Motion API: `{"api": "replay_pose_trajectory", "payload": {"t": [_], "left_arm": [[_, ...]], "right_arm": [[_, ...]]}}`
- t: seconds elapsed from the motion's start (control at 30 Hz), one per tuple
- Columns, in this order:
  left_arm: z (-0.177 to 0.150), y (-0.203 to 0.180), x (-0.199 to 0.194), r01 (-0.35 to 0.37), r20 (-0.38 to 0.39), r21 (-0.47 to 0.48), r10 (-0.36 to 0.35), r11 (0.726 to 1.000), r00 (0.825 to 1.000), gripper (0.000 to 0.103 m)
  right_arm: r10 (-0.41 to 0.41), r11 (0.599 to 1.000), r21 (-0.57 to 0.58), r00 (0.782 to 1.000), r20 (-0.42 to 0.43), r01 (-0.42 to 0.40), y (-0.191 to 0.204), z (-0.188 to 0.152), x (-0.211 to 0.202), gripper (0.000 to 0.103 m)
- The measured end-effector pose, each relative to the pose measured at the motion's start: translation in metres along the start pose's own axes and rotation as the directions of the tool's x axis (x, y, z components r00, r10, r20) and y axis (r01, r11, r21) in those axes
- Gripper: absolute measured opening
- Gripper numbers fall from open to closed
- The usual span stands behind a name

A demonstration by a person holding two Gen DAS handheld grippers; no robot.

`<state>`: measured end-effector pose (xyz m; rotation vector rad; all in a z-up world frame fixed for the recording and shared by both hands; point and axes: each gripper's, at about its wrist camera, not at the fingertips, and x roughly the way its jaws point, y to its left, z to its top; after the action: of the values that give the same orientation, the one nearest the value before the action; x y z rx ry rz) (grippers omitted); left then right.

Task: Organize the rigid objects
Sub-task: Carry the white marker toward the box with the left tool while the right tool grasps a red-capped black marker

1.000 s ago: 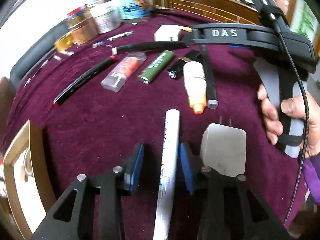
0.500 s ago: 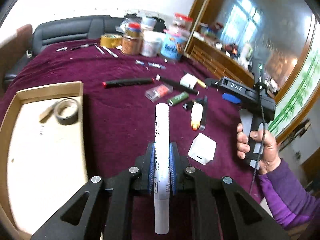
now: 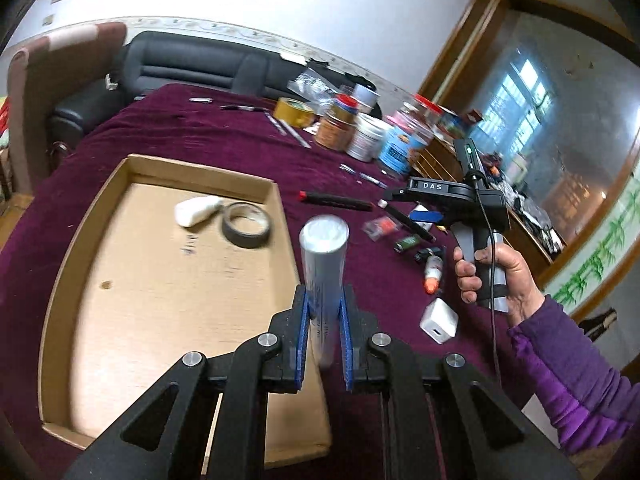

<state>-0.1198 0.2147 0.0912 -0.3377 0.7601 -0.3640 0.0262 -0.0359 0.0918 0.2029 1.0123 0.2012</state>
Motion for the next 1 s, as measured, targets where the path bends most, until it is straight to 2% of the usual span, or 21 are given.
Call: {"api": "replay_pose_trajectory", "payload": {"t": [0.1, 0.2, 0.3, 0.43, 0.47, 0.53, 0.6, 0.63, 0.67, 0.7, 0.77, 0.8, 0.83, 0.87, 0.9, 1.0], "left_arm": [[0.002, 0.015, 0.003, 0.041, 0.001, -0.047, -0.041, 0.998, 0.999, 0.012], [0.002, 0.022, 0.004, 0.068, 0.003, -0.077, -0.068, 0.995, 0.998, 0.012], [0.002, 0.032, -0.001, 0.094, 0.002, -0.118, -0.094, 0.989, 0.996, 0.012], [0.005, 0.042, -0.013, 0.123, 0.021, -0.135, -0.122, 0.983, 0.992, 0.011], [0.006, 0.046, -0.016, 0.131, 0.027, -0.139, -0.129, 0.982, 0.991, 0.011], [0.008, 0.050, -0.017, 0.155, 0.032, -0.148, -0.152, 0.977, 0.988, 0.011], [0.010, 0.052, -0.016, 0.166, 0.031, -0.159, -0.163, 0.973, 0.986, 0.011], [0.010, 0.053, -0.015, 0.166, 0.031, -0.162, -0.163, 0.973, 0.986, 0.011], [0.011, 0.053, -0.014, 0.166, 0.032, -0.164, -0.163, 0.972, 0.986, 0.011], [0.012, 0.053, -0.013, 0.164, 0.031, -0.167, -0.161, 0.972, 0.987, 0.011], [0.011, 0.051, -0.013, 0.160, 0.029, -0.170, -0.157, 0.972, 0.987, 0.011], [0.012, 0.050, -0.015, 0.147, 0.023, -0.166, -0.145, 0.975, 0.989, 0.011], [0.011, 0.049, -0.017, 0.133, 0.019, -0.162, -0.132, 0.978, 0.991, 0.011], [0.011, 0.049, -0.019, 0.113, 0.011, -0.154, -0.112, 0.982, 0.994, 0.011], [0.012, 0.049, -0.022, 0.093, 0.002, -0.143, -0.094, 0.985, 0.996, 0.011], [0.018, 0.056, -0.027, 0.024, -0.039, -0.111, -0.028, 0.993, 0.999, 0.011]], "right_arm": [[0.028, 0.998, -0.055, 1.000, -0.003, -0.028, 0.023, 0.008, 0.011, 0.085], [-0.050, 0.981, -0.186, 0.999, 0.010, 0.051, 0.052, 0.021, 0.033, 0.085], [-0.090, 0.974, -0.212, 0.996, -0.027, 0.082, 0.059, 0.037, 0.064, 0.085], [0.006, 0.992, -0.120, 0.982, -0.188, -0.029, 0.049, 0.045, 0.099, 0.087], [0.029, 0.991, -0.120, 0.982, -0.189, -0.053, 0.050, 0.044, 0.097, 0.088], [0.109, 0.985, -0.105, 0.965, -0.240, -0.137, 0.052, 0.036, 0.095, 0.088], [0.095, 0.977, -0.158, 0.960, -0.263, -0.140, 0.059, 0.024, 0.092, 0.087], [0.054, 0.972, -0.208, 0.965, -0.258, -0.110, 0.064, 0.018, 0.091, 0.083], [-0.013, 0.965, -0.259, 0.971, -0.239, -0.051, 0.069, 0.013, 0.090, 0.072], [-0.078, 0.953, -0.304, 0.976, -0.203, 0.013, 0.074, 0.008, 0.090, 0.065], [-0.164, 0.933, -0.345, 0.975, -0.148, 0.104, 0.080, 0.006, 0.092, 0.043], [-0.175, 0.931, -0.344, 0.976, -0.127, 0.122, 0.082, 0.006, 0.093, 0.040], [-0.176, 0.933, -0.335, 0.979, -0.107, 0.131, 0.083, 0.007, 0.093, 0.026], [-0.178, 0.933, -0.332, 0.980, -0.091, 0.139, 0.084, 0.008, 0.093, 0.016], [-0.176, 0.936, -0.324, 0.980, -0.088, 0.139, 0.085, 0.007, 0.092, 0.012], [-0.114, 0.956, -0.282, 0.988, -0.108, 0.080, 0.079, 0.001, 0.079, 0.012]]}}
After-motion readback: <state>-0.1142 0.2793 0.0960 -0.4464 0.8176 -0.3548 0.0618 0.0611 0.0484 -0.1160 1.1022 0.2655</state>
